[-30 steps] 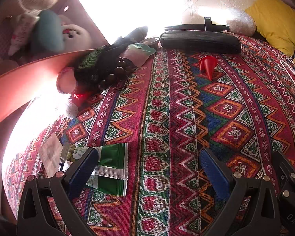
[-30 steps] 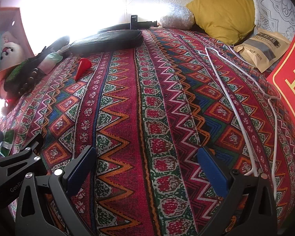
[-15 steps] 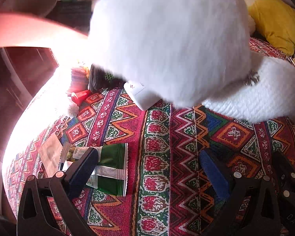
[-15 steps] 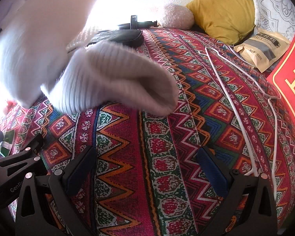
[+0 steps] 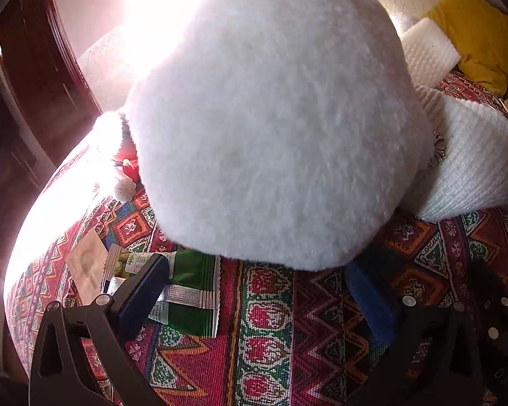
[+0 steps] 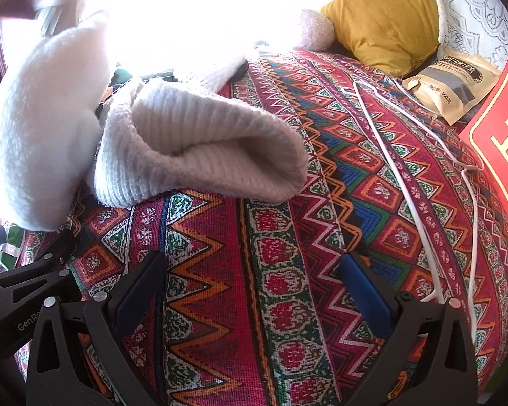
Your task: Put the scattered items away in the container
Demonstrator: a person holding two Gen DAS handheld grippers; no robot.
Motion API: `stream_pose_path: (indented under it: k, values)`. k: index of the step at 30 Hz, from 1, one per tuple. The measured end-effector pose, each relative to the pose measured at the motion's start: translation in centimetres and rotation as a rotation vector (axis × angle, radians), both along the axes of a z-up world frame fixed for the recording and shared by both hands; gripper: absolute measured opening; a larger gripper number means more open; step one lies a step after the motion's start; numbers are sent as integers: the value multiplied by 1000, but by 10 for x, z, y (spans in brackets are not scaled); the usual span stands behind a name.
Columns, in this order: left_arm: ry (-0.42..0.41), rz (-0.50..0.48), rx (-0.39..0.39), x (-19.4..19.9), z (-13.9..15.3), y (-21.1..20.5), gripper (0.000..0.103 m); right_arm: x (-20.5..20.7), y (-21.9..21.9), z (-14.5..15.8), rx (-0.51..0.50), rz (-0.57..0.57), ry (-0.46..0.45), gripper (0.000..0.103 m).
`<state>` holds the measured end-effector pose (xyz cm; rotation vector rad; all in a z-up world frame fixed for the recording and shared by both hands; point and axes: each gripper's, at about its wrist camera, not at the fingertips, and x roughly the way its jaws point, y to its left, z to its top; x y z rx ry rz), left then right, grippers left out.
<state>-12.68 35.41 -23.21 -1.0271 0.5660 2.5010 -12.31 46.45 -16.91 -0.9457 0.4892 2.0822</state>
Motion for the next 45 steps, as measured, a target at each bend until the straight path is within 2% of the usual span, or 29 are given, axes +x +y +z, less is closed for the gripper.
stream_pose_path:
  k: [16, 45]
  values:
    - [1, -2, -2, 0, 5, -14, 103, 1, -2, 3, 0, 1, 2, 102]
    - [1, -6, -3, -2, 7, -14, 103, 1, -2, 3, 0, 2, 1, 102]
